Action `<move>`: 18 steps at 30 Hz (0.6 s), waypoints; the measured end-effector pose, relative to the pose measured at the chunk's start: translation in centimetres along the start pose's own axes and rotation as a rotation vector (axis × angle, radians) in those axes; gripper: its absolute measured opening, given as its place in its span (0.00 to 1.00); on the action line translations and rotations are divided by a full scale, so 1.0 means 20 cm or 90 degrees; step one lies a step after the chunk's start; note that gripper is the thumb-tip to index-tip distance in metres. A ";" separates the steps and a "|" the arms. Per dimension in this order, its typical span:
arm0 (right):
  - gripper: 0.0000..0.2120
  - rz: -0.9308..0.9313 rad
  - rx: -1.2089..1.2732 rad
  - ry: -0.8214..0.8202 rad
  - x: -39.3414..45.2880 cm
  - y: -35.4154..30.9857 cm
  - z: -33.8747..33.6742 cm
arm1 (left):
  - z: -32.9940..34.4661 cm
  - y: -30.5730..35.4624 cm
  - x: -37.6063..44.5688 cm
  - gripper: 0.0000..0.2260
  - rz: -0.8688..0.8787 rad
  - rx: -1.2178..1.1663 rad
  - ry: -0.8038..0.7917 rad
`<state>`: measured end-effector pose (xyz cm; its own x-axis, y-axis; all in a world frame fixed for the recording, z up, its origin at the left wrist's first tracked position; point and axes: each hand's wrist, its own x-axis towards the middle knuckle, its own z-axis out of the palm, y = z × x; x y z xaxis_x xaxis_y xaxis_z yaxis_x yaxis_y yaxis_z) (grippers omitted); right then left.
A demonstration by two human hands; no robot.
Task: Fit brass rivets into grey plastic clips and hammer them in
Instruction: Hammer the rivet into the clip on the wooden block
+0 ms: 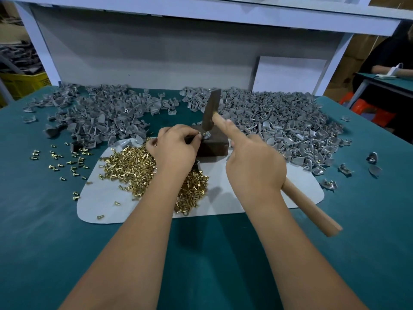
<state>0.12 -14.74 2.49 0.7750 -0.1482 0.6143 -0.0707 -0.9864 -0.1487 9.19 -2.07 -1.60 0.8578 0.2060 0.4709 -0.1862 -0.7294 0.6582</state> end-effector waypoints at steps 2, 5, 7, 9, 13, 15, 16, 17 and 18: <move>0.33 0.015 -0.004 0.034 0.00 0.00 -0.01 | 0.01 0.00 0.00 0.04 0.001 -0.002 0.007; 0.33 -0.001 -0.039 0.035 0.00 0.00 0.00 | 0.02 -0.01 0.00 0.03 0.002 -0.009 0.016; 0.33 -0.003 -0.044 -0.001 0.00 0.01 0.01 | 0.02 -0.01 0.00 0.03 -0.006 -0.014 0.015; 0.32 0.001 -0.027 0.030 0.00 0.00 0.00 | 0.02 -0.01 0.00 0.03 -0.004 -0.004 0.018; 0.31 -0.018 -0.048 0.037 -0.01 -0.02 -0.01 | 0.03 -0.01 -0.01 0.04 0.011 0.006 0.037; 0.32 -0.004 -0.043 0.009 -0.01 -0.01 0.00 | 0.02 0.00 -0.01 0.03 0.014 0.015 0.037; 0.32 0.001 -0.036 0.017 0.00 -0.01 0.00 | 0.02 0.00 -0.01 0.03 0.019 0.019 0.041; 0.32 0.003 -0.030 0.031 0.00 -0.01 -0.01 | 0.02 0.00 -0.01 0.03 0.026 0.024 0.048; 0.32 0.002 -0.029 0.047 -0.01 -0.02 -0.01 | 0.02 0.00 -0.01 0.03 0.033 0.028 0.056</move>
<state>-0.10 -14.37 2.61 0.7269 -0.1543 0.6692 -0.1025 -0.9879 -0.1164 9.21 -2.48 -1.92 0.8020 0.2225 0.5543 -0.2057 -0.7684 0.6060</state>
